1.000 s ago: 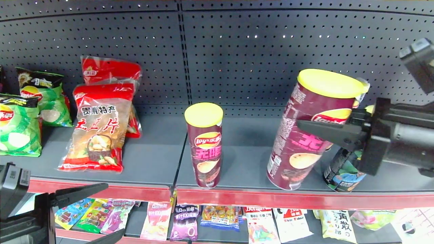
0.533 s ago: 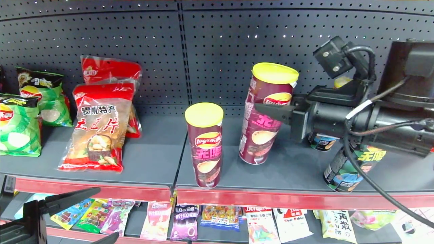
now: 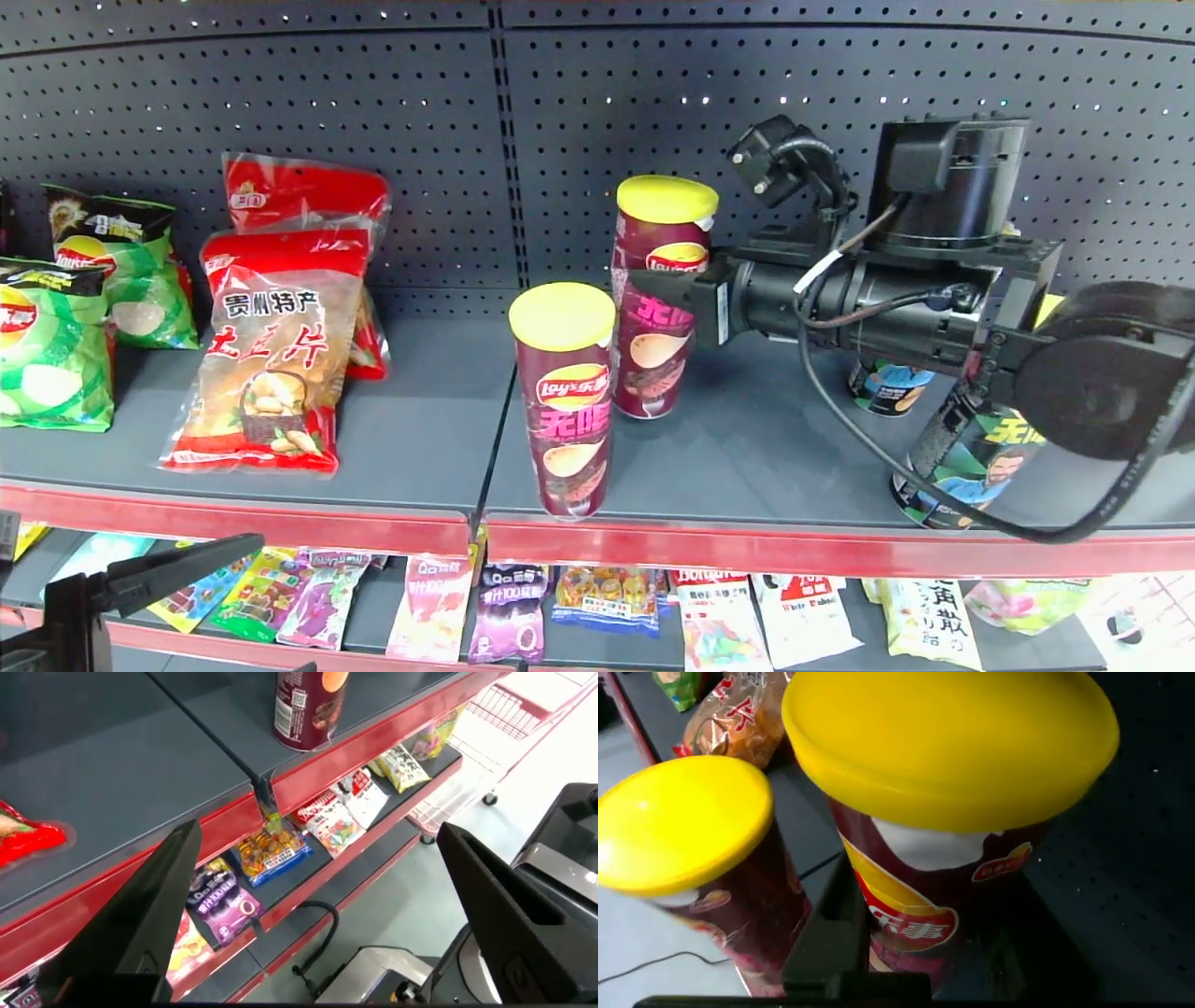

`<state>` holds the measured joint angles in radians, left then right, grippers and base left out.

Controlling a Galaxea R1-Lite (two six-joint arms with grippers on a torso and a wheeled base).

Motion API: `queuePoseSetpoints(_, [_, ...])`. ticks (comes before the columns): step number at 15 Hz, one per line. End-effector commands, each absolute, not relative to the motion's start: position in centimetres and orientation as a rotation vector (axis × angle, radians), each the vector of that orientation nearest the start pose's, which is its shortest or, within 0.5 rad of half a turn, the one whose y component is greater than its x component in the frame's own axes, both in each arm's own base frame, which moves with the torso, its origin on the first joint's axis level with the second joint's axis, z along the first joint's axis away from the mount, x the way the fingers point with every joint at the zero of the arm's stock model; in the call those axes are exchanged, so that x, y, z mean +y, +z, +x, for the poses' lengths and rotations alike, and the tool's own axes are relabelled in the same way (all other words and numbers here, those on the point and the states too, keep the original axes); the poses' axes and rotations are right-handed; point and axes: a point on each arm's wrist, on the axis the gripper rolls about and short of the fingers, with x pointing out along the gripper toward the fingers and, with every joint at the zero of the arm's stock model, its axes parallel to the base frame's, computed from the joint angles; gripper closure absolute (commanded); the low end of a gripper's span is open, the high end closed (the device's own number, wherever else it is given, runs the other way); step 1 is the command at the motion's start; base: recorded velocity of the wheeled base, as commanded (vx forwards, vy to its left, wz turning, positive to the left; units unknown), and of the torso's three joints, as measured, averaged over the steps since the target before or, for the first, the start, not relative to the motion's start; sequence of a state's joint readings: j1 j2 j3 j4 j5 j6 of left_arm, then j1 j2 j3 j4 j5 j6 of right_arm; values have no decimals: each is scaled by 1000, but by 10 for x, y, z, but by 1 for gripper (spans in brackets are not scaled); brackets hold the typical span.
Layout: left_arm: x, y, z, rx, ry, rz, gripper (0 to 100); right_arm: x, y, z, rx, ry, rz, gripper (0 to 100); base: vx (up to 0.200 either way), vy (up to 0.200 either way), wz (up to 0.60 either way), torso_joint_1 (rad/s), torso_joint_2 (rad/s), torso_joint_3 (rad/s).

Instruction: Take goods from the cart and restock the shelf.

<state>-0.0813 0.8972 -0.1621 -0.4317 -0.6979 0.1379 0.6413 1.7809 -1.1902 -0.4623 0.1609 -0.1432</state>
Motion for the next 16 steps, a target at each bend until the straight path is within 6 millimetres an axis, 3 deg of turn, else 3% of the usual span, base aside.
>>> queuePoseSetpoints(1, [-21,145,84,240,-791,37,0,221,238,290,87,810,-170,100,0,0,0,0,0,0])
queuePoseSetpoints(3, [-21,145,82,232,-791,39,0,233,235,306,74,808,-167,100,0,0,0,0,0,0])
queuePoseSetpoints(7, [-21,148,80,225,-764,20,0,243,224,319,90,809,-171,100,0,0,0,0,0,0])
queuePoseSetpoints(16, [-21,146,80,232,-761,15,0,263,213,340,82,816,-168,100,0,0,0,0,0,0])
